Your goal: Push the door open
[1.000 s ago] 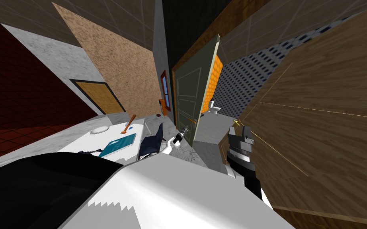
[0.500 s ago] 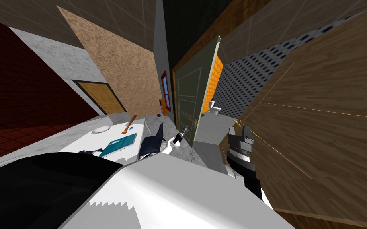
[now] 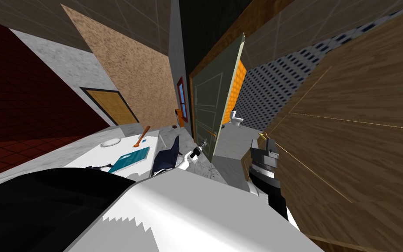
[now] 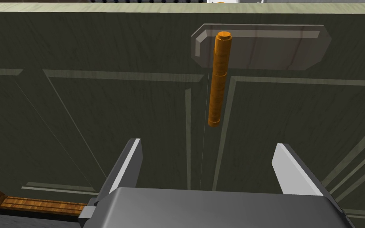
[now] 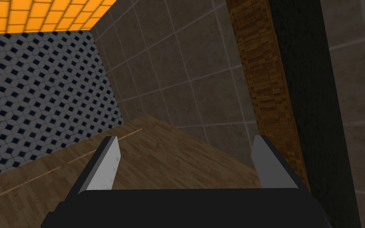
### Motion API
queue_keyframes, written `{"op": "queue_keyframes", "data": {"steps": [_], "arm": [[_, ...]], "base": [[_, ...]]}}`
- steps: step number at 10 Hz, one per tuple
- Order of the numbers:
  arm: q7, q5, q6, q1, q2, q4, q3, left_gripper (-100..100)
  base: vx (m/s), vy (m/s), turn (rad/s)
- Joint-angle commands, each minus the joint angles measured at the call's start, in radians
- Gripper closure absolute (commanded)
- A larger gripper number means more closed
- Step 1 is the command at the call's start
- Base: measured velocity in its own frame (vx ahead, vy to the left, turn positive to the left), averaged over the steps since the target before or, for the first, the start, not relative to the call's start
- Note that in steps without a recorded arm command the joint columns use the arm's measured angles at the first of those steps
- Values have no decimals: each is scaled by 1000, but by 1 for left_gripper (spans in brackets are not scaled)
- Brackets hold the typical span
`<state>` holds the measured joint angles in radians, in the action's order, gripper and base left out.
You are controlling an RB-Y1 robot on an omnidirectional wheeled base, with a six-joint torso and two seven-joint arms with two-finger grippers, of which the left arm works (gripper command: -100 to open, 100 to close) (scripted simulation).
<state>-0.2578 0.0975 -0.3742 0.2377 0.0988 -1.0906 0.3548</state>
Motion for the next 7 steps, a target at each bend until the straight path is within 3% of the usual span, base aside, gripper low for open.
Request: {"op": "queue_keyframes", "data": {"steps": [1,6,7], "arm": [[0,0,0,0,0,0,0,-100],[0,0,0,0,0,0,0,-100],[-8,2,4,3,2,3,18,-100]], "base": [[-1,-3,-14],[5,1,6],[20,13,66]]}}
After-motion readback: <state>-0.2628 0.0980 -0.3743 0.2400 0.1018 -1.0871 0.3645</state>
